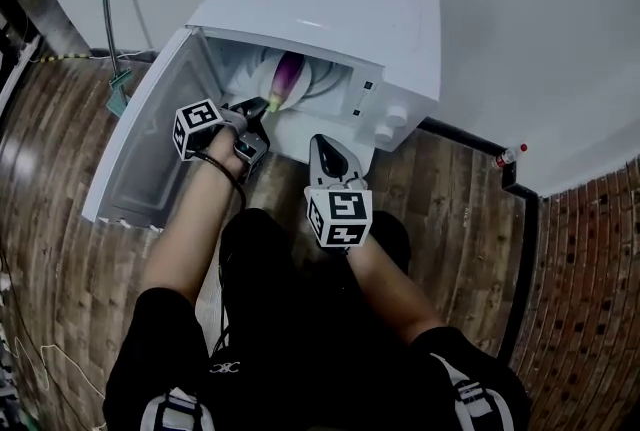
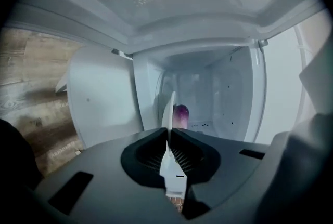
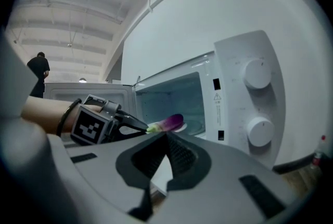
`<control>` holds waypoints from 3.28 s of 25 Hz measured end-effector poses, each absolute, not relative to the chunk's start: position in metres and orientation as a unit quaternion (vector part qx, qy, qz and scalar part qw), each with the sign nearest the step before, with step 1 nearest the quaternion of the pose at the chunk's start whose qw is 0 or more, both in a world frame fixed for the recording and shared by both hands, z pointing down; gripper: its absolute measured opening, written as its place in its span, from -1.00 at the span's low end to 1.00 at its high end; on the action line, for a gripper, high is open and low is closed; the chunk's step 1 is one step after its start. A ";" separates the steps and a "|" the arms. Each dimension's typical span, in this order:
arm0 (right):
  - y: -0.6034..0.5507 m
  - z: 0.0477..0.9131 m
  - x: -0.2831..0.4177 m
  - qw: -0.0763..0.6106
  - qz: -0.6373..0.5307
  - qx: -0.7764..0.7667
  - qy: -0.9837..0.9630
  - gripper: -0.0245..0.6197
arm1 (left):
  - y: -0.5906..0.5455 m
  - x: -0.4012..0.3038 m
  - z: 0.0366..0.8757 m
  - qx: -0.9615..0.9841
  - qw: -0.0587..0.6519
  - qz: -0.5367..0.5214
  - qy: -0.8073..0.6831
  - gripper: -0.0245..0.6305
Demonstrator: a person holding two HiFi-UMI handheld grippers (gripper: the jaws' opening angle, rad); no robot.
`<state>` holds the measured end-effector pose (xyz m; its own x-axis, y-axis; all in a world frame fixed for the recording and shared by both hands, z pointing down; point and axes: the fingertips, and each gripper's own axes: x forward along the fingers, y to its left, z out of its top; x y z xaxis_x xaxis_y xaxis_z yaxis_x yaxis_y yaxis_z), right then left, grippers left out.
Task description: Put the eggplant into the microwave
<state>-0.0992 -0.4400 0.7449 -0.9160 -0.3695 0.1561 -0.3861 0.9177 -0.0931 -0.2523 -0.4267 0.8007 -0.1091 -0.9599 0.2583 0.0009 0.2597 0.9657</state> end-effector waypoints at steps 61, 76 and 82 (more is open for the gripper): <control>-0.434 0.301 -0.112 0.056 0.087 0.186 -0.977 -0.89 | -0.372 -0.166 0.327 0.565 0.188 0.024 -0.803 -0.93; -0.418 0.191 -0.070 0.017 0.050 0.199 -0.979 -0.89 | -0.369 -0.124 0.202 0.584 0.128 0.015 -0.801 -0.93; -0.406 0.178 -0.071 0.006 0.014 0.198 -0.980 -0.89 | -0.368 -0.123 0.193 0.593 0.127 0.012 -0.795 -0.93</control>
<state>-0.0706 -0.4065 0.1777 -0.9214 -0.3882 0.0171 -0.3885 0.9211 -0.0250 -0.1231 -0.3681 0.1928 -0.2651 -0.9394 0.2173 -0.9457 0.2973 0.1314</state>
